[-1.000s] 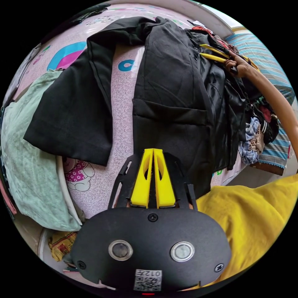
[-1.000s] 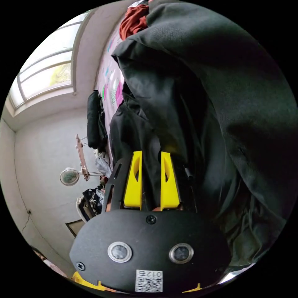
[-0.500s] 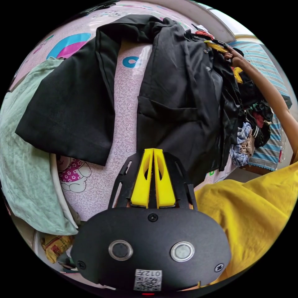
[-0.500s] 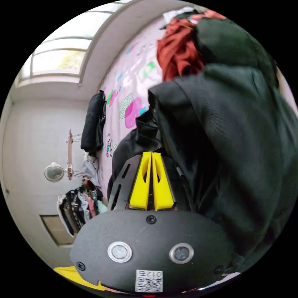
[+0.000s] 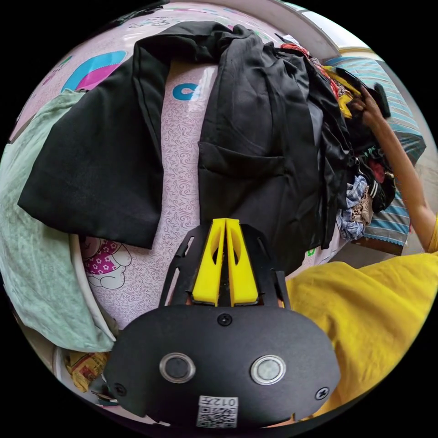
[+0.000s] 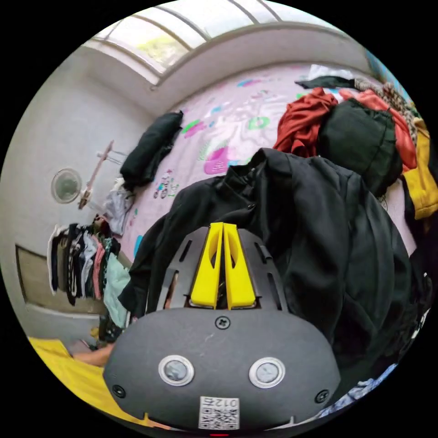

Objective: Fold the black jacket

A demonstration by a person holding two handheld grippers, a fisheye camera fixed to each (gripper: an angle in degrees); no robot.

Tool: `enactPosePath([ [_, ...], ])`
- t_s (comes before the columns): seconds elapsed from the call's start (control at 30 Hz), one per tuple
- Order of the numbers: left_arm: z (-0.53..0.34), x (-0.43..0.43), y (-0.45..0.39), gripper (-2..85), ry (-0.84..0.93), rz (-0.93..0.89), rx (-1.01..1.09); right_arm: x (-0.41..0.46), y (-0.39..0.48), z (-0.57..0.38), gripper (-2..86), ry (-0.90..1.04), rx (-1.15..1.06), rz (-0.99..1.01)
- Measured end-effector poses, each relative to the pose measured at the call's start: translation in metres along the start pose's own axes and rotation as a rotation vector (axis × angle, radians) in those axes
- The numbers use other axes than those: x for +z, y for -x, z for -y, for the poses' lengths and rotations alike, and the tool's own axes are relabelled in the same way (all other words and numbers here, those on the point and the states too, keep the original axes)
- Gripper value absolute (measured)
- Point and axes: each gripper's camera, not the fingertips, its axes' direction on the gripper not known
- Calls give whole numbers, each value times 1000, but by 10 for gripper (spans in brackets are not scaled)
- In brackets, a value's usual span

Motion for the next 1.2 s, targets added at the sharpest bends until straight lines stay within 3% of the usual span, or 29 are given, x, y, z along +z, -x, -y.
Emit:
enactPosePath([
  [0.13, 3, 1, -3, 2, -4, 31, 34, -74, 45, -124, 8, -146, -163, -52],
  [0.23, 6, 1, -6, 5, 6, 56, 35, -75, 25, -217, 18, 5, 16, 89],
  [0.3, 7, -2, -12, 7, 9, 107, 16, -55, -2, -288, 27, 142, 189, 367],
  [0.4, 7, -12, -39, 12, -26, 103, 98, -42, -5, -356, 50, 211, 303, 378],
  [0.47, 10, -15, -67, 22, -36, 10, 181, -36, -1, -381, 57, 255, 317, 379],
  [0.6, 27, 6, -108, 57, 52, -5, 272, -32, 14, -414, 45, 339, 239, 330],
  [0.8, 55, 52, -132, 75, 188, 91, 266, -41, 43, -430, 24, 426, 15, 378],
  [0.93, 60, 60, -130, 22, 232, 228, 328, -54, 57, -434, 27, 444, -90, 463],
  [1.0, 63, 52, -118, 11, 230, 169, 327, -66, 54, -433, 30, 436, -101, 477],
  [1.2, 69, 17, -25, 4, 125, -379, 219, -97, -1, -421, 54, 291, 140, 425],
])
